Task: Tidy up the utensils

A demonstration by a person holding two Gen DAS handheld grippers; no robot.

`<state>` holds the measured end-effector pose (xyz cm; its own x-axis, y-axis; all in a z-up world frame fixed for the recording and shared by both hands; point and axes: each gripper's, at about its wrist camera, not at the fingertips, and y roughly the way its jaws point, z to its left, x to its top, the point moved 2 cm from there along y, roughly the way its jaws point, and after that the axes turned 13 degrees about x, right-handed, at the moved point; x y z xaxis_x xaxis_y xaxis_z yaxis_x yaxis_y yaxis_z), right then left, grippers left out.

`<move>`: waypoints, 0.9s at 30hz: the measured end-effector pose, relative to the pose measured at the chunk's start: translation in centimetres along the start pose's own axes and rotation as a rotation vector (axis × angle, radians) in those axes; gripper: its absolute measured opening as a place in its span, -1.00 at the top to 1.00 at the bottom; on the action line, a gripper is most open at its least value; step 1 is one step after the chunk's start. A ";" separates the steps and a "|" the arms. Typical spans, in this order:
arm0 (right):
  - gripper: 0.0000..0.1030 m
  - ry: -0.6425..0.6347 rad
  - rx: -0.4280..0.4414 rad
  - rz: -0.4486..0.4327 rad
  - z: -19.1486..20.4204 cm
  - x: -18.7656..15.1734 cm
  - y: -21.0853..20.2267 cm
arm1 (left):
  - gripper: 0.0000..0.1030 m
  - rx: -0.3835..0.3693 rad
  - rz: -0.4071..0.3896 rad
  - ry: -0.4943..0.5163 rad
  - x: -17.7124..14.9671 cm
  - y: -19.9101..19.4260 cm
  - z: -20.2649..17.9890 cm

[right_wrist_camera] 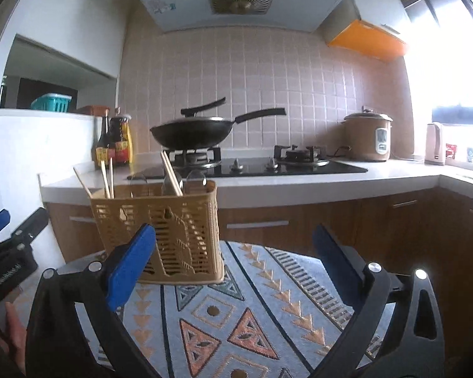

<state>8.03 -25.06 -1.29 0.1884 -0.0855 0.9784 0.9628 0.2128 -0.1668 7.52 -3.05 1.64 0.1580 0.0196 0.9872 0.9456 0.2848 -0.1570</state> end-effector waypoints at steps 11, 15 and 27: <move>-0.86 -0.023 -0.033 0.017 0.1 -0.3 0.2 | -0.82 -0.024 0.045 0.013 -0.4 0.7 -0.2; -0.86 -0.020 -0.040 0.018 -0.1 -0.3 0.2 | -0.84 -0.021 0.039 0.034 -0.5 0.5 -0.7; -0.86 -0.011 -0.038 0.047 -0.2 -0.5 0.6 | -0.85 -0.044 0.088 0.051 -0.9 1.2 -1.0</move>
<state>8.56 -25.05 -1.90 0.2317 -0.0653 0.9706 0.9596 0.1792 -0.2170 8.77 -3.74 0.52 0.2544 -0.0067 0.9671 0.9387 0.2421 -0.2452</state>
